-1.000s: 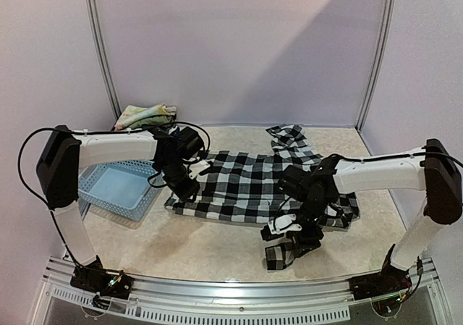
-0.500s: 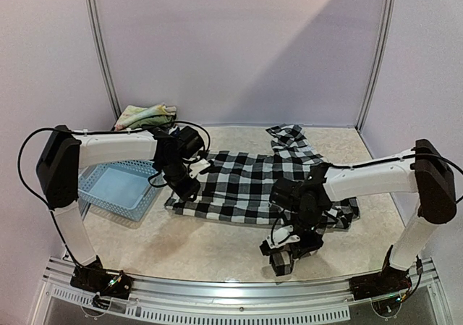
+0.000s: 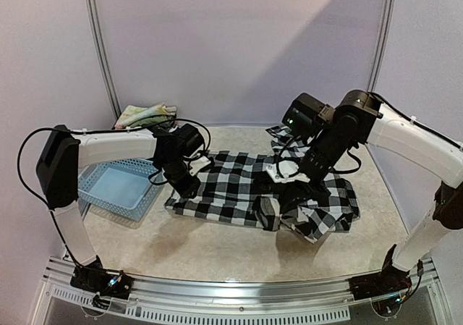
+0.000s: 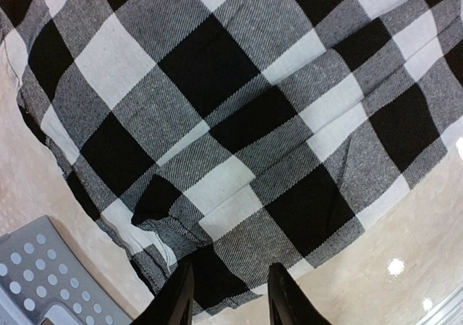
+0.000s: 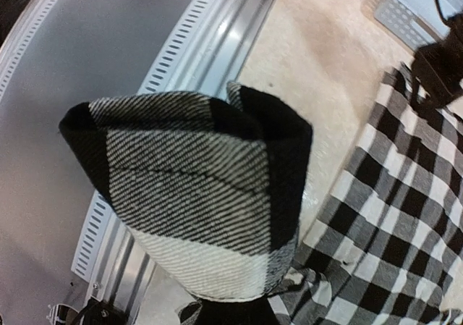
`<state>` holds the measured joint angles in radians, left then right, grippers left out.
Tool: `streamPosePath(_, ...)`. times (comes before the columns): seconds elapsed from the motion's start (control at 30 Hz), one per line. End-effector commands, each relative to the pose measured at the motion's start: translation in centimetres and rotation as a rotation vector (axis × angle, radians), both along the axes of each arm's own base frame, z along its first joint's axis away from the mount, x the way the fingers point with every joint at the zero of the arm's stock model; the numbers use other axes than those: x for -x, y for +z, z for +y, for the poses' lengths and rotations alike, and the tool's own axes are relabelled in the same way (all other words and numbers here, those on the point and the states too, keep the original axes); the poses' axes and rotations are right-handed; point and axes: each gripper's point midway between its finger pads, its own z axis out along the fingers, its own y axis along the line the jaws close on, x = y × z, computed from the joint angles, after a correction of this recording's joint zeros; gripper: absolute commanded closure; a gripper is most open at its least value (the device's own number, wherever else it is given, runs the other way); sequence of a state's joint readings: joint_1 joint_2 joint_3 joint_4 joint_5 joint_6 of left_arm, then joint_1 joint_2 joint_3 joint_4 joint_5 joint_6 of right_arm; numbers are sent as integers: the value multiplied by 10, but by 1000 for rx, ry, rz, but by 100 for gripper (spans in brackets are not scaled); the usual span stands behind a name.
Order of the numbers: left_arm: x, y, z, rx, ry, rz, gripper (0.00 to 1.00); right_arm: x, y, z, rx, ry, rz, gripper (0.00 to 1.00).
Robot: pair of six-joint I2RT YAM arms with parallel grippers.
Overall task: Fold and stack the mixed laundry pile
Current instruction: Adjust the 1/3-folded tank top at the center of the board, then move the 1/3-folded shirt to the center of the board.
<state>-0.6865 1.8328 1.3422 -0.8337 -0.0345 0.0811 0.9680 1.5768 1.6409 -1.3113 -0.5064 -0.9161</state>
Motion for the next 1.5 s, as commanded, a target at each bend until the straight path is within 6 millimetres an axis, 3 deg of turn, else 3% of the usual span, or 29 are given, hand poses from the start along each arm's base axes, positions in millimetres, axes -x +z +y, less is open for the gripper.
streamPosePath(0.0, -4, 7, 0, 15, -11, -14, 64, -50, 2, -37, 112, -142, -80, 95)
streamPosePath(0.17, -4, 2, -5, 28, -16, 0, 64, -132, -6, -50, 98, -269, -250, 95)
streamPosePath(0.4, -2, -10, -3, 7, -6, 29, 64, -223, -12, -55, 78, -381, -417, 93)
streamPosePath(0.67, 9, -35, 13, -78, 12, 82, 65, -283, -10, -37, 46, -361, -605, 88)
streamPosePath(0.9, 14, -47, 16, -98, 15, 114, 66, -345, -40, -43, 169, -426, -816, 83)
streamPosePath(0.97, 15, -49, 15, -96, 16, 120, 66, -366, -40, -49, 199, -511, -889, 71)
streamPosePath(1.1, 17, -52, 15, -98, 15, 131, 66, -401, -12, -70, 201, -797, -1053, 42)
streamPosePath(1.2, 18, -51, 14, -106, 12, 130, 67, -388, 13, -87, 136, -949, -1032, 30)
streamPosePath(1.3, 17, -39, 13, -115, 5, 101, 67, -341, 9, -105, 69, -993, -783, 27)
streamPosePath(1.37, 14, -32, 16, -120, 25, 77, 66, -305, -4, -119, 37, -1002, -563, 29)
streamPosePath(1.47, 6, -24, 24, -137, 77, 33, 65, -248, -45, -137, 73, -976, -269, 34)
